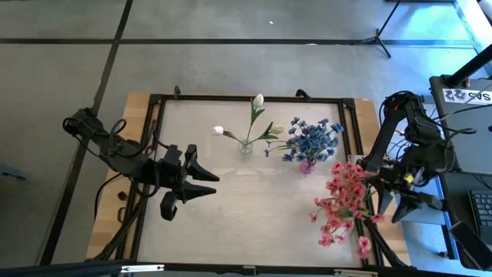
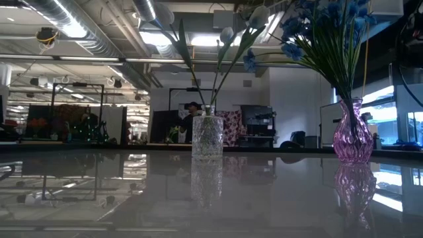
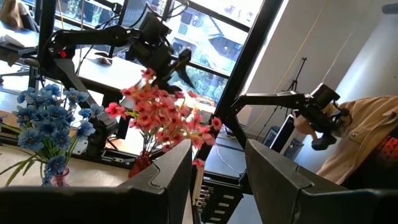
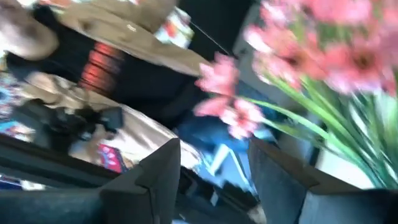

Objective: Sort flowers into vase by color
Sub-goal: Put the pink flower into the red vase

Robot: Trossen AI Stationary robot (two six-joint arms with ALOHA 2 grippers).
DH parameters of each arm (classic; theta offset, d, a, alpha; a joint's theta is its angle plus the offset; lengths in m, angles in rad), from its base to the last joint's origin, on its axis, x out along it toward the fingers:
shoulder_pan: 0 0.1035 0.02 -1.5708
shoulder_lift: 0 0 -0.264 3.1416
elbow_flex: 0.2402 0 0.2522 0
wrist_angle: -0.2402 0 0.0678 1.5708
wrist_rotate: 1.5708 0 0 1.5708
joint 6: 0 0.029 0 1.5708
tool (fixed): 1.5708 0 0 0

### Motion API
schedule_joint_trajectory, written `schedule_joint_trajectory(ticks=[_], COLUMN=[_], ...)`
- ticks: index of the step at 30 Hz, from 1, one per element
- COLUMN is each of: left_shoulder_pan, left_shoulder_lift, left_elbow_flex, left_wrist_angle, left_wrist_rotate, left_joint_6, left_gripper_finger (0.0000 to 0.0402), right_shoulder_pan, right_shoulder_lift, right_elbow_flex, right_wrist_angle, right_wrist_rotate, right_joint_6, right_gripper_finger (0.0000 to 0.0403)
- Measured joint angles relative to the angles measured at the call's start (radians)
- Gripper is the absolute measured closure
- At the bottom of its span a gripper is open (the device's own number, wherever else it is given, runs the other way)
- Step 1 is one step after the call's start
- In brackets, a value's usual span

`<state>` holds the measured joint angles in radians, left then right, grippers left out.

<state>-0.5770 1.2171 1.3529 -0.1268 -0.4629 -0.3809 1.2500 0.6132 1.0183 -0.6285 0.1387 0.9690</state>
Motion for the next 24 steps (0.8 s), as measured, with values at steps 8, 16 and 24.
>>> schedule_joint_trajectory(ticks=[8,16,24], left_shoulder_pan=[0.000,0.000,0.001], left_shoulder_lift=[0.000,0.000,0.000], left_elbow_flex=[0.000,0.000,0.000], left_wrist_angle=[0.000,0.000,0.000], left_wrist_rotate=[0.000,0.000,0.000], left_joint_6=[0.000,0.000,-0.002], left_gripper_finger=[0.0255,0.0255,0.0255], right_shoulder_pan=[0.001,0.001,0.000], right_shoulder_lift=[-0.001,-0.001,-0.016], right_elbow_flex=[-0.001,-0.001,-0.068], right_wrist_angle=[-0.100,-0.058,0.096], right_wrist_rotate=[-0.053,-0.087,-0.127], right_joint_6=[0.021,-0.122,-0.297], right_gripper_finger=[0.0214,0.0214,0.0214])
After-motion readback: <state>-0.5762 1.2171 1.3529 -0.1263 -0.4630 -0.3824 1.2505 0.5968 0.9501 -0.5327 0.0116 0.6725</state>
